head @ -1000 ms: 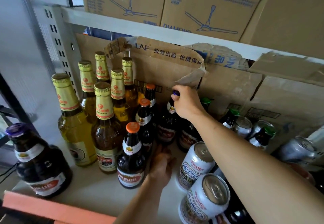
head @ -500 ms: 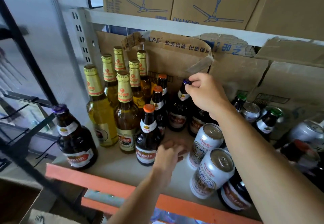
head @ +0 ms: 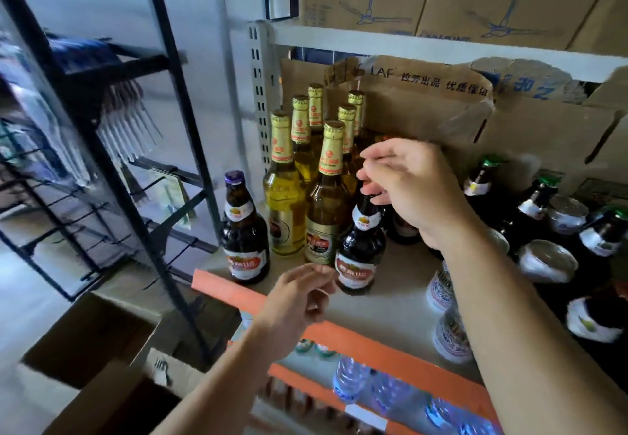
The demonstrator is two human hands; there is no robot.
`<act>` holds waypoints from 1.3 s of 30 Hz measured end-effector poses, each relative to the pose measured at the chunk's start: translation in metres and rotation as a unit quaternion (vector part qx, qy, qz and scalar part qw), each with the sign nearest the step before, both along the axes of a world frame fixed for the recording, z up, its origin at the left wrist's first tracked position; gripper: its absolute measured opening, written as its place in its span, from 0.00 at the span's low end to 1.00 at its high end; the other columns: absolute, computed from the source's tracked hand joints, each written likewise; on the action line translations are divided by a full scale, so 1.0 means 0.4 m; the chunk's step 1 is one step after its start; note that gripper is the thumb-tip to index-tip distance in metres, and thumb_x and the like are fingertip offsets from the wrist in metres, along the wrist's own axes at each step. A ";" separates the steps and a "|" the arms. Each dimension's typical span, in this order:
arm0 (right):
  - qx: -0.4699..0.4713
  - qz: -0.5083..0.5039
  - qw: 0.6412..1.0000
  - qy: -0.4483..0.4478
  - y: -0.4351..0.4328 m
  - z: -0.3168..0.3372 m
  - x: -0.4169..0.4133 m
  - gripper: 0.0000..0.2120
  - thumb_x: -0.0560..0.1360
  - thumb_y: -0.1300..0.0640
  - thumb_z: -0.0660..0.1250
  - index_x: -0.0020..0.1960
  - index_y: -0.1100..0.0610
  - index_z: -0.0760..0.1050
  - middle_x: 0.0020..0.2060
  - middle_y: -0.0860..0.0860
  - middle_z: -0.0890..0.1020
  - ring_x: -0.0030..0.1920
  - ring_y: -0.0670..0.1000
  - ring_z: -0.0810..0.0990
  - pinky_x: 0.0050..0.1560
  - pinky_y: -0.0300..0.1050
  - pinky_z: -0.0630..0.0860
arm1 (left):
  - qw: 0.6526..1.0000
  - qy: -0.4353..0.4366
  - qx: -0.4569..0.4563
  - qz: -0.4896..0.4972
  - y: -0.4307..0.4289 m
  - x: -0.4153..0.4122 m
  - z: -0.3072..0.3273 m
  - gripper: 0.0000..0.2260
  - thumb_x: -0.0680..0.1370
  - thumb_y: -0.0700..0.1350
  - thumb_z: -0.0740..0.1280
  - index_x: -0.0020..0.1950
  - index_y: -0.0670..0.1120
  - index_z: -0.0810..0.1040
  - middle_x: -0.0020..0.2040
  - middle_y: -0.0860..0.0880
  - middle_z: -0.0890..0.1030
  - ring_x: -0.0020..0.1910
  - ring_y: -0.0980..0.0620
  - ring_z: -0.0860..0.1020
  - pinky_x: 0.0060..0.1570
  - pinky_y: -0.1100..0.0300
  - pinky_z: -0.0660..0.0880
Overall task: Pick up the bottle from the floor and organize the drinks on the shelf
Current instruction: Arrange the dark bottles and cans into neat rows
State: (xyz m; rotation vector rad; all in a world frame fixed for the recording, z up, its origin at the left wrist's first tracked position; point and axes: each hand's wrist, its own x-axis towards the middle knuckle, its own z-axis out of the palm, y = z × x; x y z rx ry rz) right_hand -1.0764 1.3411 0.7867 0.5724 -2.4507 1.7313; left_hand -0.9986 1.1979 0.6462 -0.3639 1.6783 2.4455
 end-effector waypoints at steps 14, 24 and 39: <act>0.105 0.070 0.992 -0.027 -0.306 -0.109 0.024 0.20 0.75 0.56 0.67 0.66 0.55 0.73 0.54 0.51 0.83 0.50 0.48 0.81 0.55 0.49 0.78 | 0.995 -0.040 0.035 0.089 -0.281 0.097 -0.014 0.07 0.73 0.45 0.67 0.36 0.51 0.83 0.41 0.50 0.82 0.36 0.53 0.79 0.33 0.61 0.69; 0.153 0.036 0.986 0.060 -0.419 -0.130 0.016 0.17 0.74 0.51 0.70 0.61 0.55 0.74 0.50 0.49 0.81 0.50 0.48 0.79 0.43 0.31 0.72 | 0.992 -0.074 0.029 0.101 -0.383 0.089 -0.055 0.11 0.79 0.43 0.60 0.58 0.44 0.77 0.51 0.44 0.84 0.48 0.47 0.82 0.51 0.54 0.74; 0.141 -0.077 0.976 0.149 -0.330 -0.103 0.052 0.12 0.74 0.53 0.71 0.54 0.57 0.78 0.42 0.45 0.80 0.41 0.41 0.77 0.40 0.26 0.69 | 0.985 -0.146 0.054 0.078 -0.369 0.023 -0.095 0.15 0.80 0.46 0.59 0.61 0.38 0.73 0.57 0.38 0.79 0.55 0.41 0.78 0.49 0.51 0.75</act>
